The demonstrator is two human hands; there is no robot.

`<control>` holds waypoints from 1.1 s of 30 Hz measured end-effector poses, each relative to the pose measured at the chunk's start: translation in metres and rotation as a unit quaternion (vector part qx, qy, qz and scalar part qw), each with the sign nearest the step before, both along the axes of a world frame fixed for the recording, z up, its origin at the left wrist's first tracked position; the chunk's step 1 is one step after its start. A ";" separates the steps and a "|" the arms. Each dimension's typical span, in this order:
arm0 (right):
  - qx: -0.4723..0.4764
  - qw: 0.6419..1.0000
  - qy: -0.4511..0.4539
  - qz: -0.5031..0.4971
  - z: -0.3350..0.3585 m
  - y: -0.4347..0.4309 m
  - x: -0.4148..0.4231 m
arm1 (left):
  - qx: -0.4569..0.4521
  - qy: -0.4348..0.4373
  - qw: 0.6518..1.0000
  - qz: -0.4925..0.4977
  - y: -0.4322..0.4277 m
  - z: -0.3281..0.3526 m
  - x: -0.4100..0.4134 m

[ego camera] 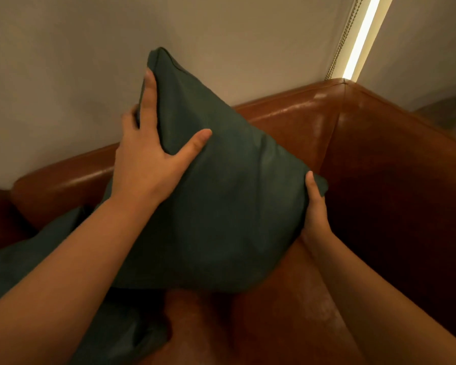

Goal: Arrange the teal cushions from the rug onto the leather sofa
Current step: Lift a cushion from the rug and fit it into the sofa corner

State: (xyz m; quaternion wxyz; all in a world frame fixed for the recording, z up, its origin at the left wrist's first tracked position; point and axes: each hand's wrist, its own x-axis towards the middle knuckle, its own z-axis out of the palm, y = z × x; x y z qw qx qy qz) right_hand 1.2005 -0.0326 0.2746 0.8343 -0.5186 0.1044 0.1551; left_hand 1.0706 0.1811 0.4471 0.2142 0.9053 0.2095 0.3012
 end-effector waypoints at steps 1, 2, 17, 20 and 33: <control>-0.008 1.000 -0.021 -0.011 0.009 -0.003 0.004 | -0.011 -0.012 1.000 0.003 -0.002 0.001 -0.004; -0.022 0.999 -0.039 -0.021 0.018 -0.006 0.009 | -0.025 -0.027 0.999 0.008 -0.004 0.001 -0.010; -0.296 0.915 -0.258 0.090 0.025 0.023 0.006 | -0.181 -0.155 0.957 0.168 -0.002 -0.144 -0.104; -0.343 0.890 -0.287 0.087 0.022 0.032 0.006 | -0.161 -0.134 0.961 0.182 0.009 -0.151 -0.099; -0.597 0.575 -0.557 0.057 0.023 0.061 -0.015 | 0.104 0.067 0.971 0.204 0.030 -0.132 -0.067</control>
